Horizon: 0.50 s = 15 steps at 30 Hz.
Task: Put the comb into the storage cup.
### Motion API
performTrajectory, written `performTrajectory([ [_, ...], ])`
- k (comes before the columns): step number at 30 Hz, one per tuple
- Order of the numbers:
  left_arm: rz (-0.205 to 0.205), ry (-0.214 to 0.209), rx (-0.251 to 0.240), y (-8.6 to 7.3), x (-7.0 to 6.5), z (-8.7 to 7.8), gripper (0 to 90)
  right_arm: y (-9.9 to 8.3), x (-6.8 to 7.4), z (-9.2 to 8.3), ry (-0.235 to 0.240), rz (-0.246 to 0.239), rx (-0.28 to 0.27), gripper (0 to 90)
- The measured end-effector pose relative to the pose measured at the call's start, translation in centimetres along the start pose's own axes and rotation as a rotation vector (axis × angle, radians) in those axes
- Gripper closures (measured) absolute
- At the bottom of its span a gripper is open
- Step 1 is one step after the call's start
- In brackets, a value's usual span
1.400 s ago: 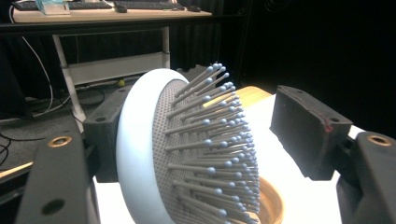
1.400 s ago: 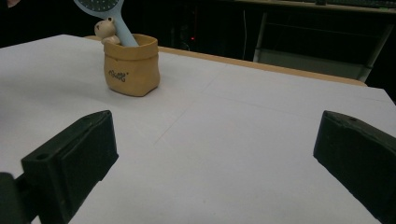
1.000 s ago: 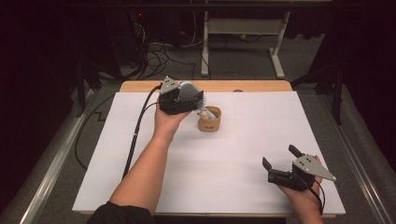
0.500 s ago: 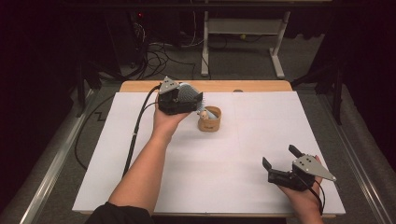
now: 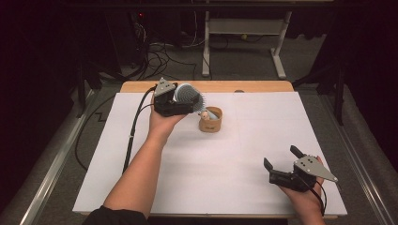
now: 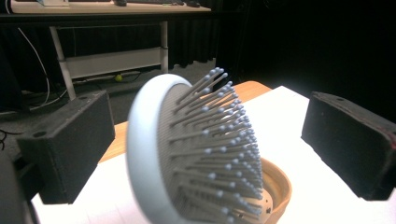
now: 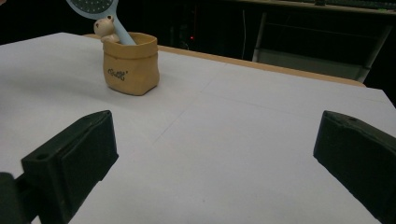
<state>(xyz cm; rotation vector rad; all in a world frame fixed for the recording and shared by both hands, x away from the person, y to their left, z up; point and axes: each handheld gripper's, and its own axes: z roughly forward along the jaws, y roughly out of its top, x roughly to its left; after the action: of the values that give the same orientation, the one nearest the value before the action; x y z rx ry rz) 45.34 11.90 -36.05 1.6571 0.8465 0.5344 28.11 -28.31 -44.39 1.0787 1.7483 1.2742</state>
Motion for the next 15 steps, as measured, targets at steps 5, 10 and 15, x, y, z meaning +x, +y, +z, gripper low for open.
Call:
performTrajectory([
  [5, -0.01, -0.007, 0.0, -0.8, 0.2, -0.7, 3.8, 0.0, 0.1, 0.0, 0.0, -0.003, 0.003, 0.1],
  [10, -0.018, -0.012, 0.004, -2.1, 0.3, -1.1, 3.7, 0.0, 0.1, 0.0, 0.0, -0.006, 0.001, 0.1],
  [15, -0.024, -0.026, 0.008, -3.4, 0.3, -1.6, 4.1, 0.0, 0.1, 0.0, 0.002, -0.007, 0.006, 0.1],
])
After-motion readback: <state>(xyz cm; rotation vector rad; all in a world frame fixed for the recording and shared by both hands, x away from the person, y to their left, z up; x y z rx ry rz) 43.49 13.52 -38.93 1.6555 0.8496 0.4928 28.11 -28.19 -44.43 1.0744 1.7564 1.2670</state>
